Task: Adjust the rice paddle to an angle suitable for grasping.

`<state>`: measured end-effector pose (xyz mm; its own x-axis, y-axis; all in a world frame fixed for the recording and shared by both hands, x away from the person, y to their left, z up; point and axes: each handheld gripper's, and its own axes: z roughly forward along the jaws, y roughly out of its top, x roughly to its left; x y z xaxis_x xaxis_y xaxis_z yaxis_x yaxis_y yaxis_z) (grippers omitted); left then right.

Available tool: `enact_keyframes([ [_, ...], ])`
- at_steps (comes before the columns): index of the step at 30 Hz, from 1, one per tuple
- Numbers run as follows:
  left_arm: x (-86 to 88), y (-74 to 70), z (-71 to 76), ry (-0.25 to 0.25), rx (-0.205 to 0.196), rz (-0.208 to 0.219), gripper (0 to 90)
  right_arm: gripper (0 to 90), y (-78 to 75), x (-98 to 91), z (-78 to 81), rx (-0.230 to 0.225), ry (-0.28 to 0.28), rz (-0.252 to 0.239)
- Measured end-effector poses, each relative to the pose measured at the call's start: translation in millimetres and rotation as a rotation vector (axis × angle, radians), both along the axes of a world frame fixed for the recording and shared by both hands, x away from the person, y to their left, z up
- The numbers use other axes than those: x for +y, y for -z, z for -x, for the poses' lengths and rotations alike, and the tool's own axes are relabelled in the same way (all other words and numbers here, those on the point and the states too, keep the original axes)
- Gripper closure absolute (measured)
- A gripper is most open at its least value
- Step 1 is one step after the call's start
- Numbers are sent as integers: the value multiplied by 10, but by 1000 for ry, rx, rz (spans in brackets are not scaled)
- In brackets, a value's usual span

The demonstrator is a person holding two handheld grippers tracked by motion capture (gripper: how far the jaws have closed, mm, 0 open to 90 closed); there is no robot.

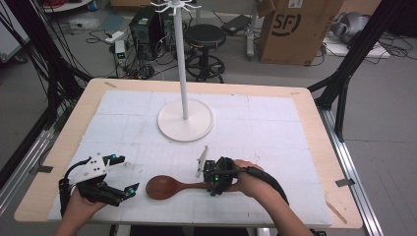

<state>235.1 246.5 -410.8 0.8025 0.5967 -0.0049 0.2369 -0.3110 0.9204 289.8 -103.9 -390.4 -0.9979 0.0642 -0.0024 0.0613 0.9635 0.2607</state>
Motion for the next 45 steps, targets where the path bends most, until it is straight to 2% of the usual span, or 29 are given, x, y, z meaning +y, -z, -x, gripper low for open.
enact_keyframes([
  [1,0,0,-3,2,-1,-3,16,662,-3,-78,-1,3,32,9],
  [4,-16,3,-6,3,3,-1,16,655,14,-217,-23,-11,60,38],
  [5,-24,3,-8,6,1,-5,16,654,16,-247,-36,-14,51,47],
  [6,-28,3,-9,8,2,-8,16,655,29,-283,-30,-15,71,53],
  [9,-41,5,-13,9,2,-9,16,671,49,-311,-24,-11,74,59],
  [12,-44,6,-14,9,2,-9,16,710,91,-281,9,16,51,73],
  [14,-42,5,-13,10,2,-10,16,720,117,-254,20,-1,44,96],
  [16,-40,4,-9,9,1,-9,16,748,119,-256,-6,-41,74,110],
  [19,-33,6,-10,7,3,-8,16,805,97,-274,-61,-41,95,105],
  [22,-29,6,-11,6,2,-5,16,892,100,-247,-57,-22,71,110],
  [27,-29,2,-7,7,0,-7,16,894,142,-171,-55,-16,44,134],
  [31,-27,0,-8,7,-1,-5,16,894,165,-114,-50,-34,41,165],
  [35,-31,1,-9,6,1,-3,16,894,164,-83,-62,-29,41,161],
  [45,-28,-4,-11,8,-2,-3,16,894,171,144,-105,-40,32,143],
])
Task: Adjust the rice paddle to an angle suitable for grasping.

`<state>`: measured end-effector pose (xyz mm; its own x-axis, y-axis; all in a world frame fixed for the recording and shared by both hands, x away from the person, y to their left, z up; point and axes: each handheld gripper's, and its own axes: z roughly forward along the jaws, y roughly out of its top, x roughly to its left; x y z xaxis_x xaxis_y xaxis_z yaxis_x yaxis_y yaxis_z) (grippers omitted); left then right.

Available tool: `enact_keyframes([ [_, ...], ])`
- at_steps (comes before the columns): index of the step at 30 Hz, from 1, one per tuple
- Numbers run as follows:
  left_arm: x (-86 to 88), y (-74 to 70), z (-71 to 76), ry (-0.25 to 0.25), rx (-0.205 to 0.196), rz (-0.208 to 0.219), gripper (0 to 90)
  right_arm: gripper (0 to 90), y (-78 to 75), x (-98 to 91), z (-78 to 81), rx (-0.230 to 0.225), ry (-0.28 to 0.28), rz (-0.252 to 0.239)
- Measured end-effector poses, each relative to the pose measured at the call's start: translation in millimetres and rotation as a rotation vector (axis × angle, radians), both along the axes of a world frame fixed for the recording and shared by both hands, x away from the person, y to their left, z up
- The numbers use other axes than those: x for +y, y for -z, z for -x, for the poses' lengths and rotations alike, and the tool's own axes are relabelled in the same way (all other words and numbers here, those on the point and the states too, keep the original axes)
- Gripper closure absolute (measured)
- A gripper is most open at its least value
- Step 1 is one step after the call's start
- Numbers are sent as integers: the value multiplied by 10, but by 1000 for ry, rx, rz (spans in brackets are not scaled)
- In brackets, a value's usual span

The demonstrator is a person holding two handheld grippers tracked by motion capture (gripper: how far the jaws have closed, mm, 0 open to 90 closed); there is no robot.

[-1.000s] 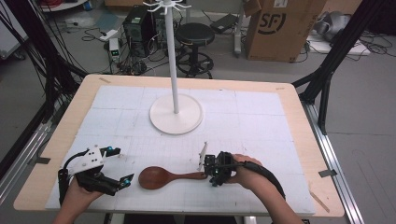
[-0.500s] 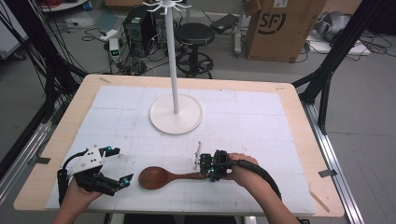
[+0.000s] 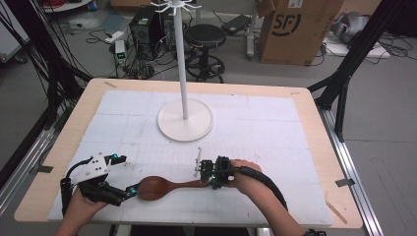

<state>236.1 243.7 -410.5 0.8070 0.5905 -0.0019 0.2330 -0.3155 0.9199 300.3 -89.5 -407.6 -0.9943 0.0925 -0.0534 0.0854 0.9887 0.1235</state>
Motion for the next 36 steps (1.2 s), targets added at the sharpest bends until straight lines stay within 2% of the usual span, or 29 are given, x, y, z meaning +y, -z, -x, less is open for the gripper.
enact_keyframes([
  [12,1,-4,2,1,2,0,16,894,5,93,-49,-2,17,-25],
  [15,9,-8,2,1,3,3,16,894,-14,67,-59,-6,34,-36],
  [19,18,-9,-8,3,8,3,17,889,-91,-53,-61,-11,74,-77],
  [24,21,-20,-9,-8,16,14,16,779,-209,-301,-42,7,141,-191],
  [27,18,-32,-5,-8,15,19,16,677,-262,-475,-21,13,192,-256],
  [30,12,-44,-4,-4,16,17,16,577,-292,-653,17,14,213,-327],
  [36,52,-73,-14,-15,13,29,16,325,-306,-951,125,-23,277,-453],
])
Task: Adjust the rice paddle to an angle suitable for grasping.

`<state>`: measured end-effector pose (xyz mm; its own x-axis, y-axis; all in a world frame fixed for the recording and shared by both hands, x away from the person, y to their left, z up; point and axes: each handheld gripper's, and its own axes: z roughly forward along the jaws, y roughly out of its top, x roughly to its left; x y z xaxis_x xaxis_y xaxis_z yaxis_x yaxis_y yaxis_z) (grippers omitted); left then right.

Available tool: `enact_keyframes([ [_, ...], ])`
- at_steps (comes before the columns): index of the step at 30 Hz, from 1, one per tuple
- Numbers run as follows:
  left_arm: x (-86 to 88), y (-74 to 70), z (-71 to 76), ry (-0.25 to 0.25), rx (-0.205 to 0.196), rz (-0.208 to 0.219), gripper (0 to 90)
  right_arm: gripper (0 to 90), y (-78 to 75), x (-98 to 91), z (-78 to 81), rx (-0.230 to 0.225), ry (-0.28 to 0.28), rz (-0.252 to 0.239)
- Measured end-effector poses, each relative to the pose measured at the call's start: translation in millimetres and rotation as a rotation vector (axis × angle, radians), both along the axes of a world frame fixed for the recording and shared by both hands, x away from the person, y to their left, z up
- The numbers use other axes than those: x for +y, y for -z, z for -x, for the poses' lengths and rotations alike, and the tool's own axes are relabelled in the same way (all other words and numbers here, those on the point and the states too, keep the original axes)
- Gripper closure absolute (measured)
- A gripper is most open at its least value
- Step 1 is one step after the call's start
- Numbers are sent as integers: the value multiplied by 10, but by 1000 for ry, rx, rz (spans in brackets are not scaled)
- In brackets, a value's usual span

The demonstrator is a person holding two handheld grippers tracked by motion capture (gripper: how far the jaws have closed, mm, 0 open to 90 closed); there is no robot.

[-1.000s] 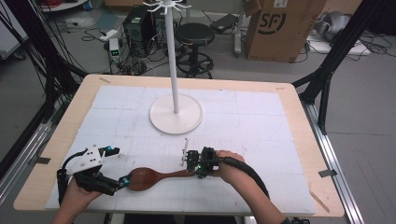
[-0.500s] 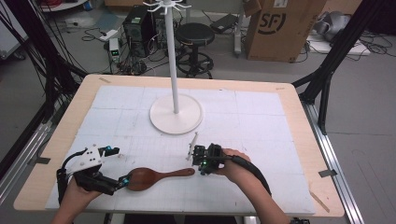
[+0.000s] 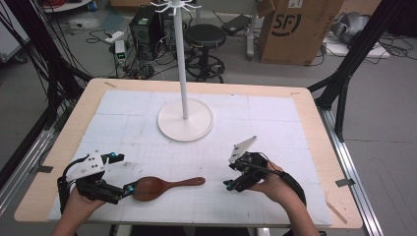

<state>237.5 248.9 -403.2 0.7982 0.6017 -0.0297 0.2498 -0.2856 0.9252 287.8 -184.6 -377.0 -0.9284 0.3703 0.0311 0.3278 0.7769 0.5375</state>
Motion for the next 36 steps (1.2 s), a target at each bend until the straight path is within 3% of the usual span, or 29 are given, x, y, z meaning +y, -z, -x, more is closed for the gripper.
enact_keyframes([
  [5,8,-11,3,-17,-7,6,16,174,-10,-192,47,-14,96,-72],
  [7,-5,-13,-5,-2,7,1,16,145,-9,-248,73,-29,122,-98],
  [12,-60,-7,-4,31,21,-21,16,91,22,-340,132,-77,155,-139],
  [14,-77,-12,-2,34,22,-28,16,1,40,-359,151,-97,163,-140],
  [20,-68,-49,3,33,20,-31,16,2,72,-408,230,-118,156,-140],
  [28,-39,-75,-28,45,50,-24,16,2,96,-466,238,-127,175,-156],
  [36,-26,-81,-32,40,46,-21,16,2,123,-460,246,-143,183,-168],
])
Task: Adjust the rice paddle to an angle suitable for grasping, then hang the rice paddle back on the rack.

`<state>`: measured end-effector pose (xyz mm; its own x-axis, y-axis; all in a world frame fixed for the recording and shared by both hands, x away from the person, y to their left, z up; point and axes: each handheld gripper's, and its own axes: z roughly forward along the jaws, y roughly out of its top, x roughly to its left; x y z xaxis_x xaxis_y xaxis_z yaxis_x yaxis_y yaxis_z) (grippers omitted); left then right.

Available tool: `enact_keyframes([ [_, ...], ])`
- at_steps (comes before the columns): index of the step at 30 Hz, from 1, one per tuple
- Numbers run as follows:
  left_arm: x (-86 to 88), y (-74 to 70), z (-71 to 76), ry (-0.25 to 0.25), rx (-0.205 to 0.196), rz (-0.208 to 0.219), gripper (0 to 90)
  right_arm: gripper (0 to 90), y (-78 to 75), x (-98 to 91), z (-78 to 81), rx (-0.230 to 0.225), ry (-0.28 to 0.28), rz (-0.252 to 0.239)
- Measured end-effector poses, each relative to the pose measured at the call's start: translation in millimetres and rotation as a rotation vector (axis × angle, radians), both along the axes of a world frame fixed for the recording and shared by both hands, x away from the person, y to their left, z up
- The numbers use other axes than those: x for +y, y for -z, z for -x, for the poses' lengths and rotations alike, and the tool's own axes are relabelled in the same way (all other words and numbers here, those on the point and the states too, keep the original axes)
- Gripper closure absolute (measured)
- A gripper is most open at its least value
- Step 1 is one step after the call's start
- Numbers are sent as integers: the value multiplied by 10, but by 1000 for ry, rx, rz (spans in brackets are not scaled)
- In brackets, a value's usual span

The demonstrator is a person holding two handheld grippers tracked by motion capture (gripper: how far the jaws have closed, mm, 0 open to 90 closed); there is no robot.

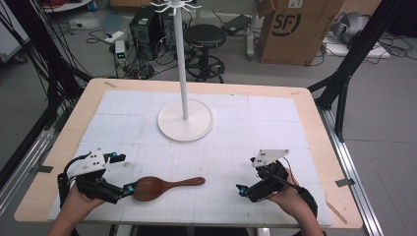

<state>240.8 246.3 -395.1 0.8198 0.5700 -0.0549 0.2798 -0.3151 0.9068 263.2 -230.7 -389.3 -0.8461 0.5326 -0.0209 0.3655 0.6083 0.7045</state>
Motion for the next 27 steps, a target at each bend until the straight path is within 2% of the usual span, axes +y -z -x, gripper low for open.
enact_keyframes([
  [4,-7,-18,-9,2,-6,-1,16,2,-7,-15,28,-17,4,-8],
  [7,-8,-24,-16,3,-5,2,16,2,-10,-41,46,-22,13,-49],
  [9,-15,-27,-21,5,-5,5,16,2,-7,-55,56,-17,14,-58],
  [14,-39,-38,-37,18,-4,-1,16,2,-1,-71,83,-17,18,-53],
  [19,-38,-51,-45,27,-5,13,16,2,20,-69,110,-13,18,-55],
  [24,-66,-50,-34,37,2,-9,16,2,37,-49,104,-12,5,-46],
  [27,-92,-63,-11,50,-8,-47,16,2,34,-33,101,-13,-2,-45],
])
